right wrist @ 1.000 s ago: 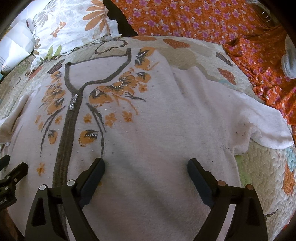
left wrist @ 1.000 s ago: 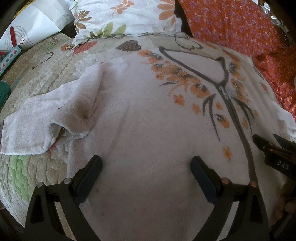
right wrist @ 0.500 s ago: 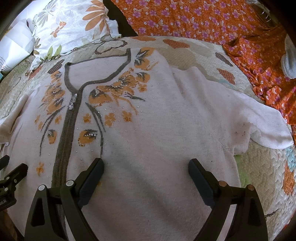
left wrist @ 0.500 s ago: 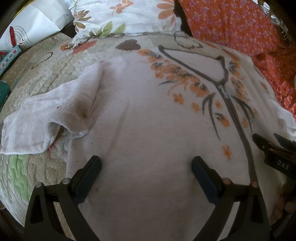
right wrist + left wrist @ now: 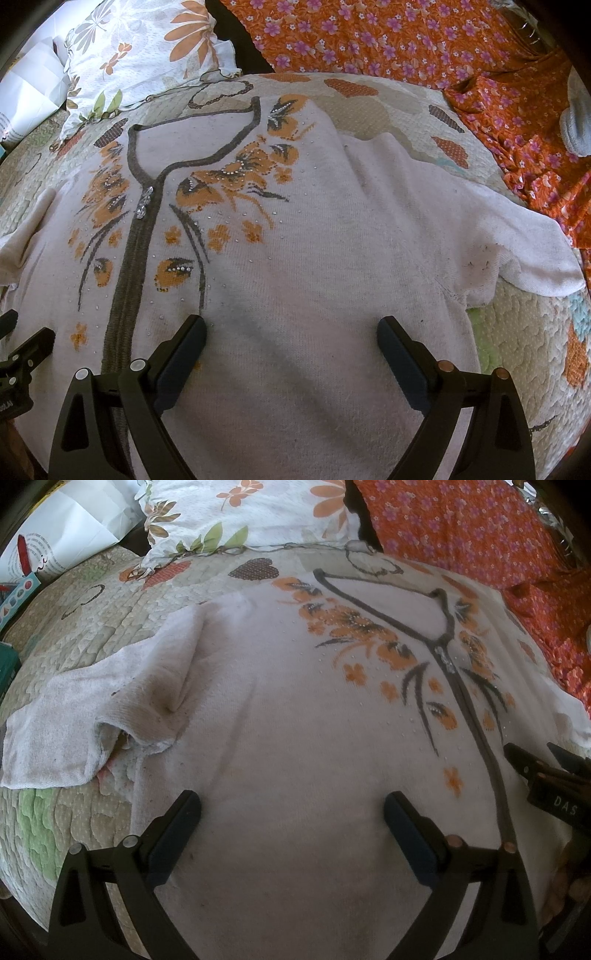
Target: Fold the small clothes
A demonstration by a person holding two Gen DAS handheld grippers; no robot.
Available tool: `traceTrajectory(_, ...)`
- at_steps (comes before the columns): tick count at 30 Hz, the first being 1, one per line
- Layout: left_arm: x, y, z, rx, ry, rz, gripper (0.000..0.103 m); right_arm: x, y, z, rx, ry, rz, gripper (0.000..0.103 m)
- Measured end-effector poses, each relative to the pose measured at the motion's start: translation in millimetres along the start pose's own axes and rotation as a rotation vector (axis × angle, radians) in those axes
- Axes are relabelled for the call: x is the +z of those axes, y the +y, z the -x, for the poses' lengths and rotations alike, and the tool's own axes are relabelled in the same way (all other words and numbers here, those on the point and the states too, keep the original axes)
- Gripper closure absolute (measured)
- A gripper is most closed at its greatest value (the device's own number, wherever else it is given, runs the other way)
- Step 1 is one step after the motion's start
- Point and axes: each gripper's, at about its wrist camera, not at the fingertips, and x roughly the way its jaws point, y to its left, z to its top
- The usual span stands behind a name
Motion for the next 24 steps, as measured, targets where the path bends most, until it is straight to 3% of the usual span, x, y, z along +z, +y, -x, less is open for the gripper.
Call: traceTrajectory(24, 1.5, -1.5, 0.6, 0.001, 0.002, 0.002, 0.002, -0.4, -2.2, -1.1, -0.009, -0.007, -0.002, 0.004)
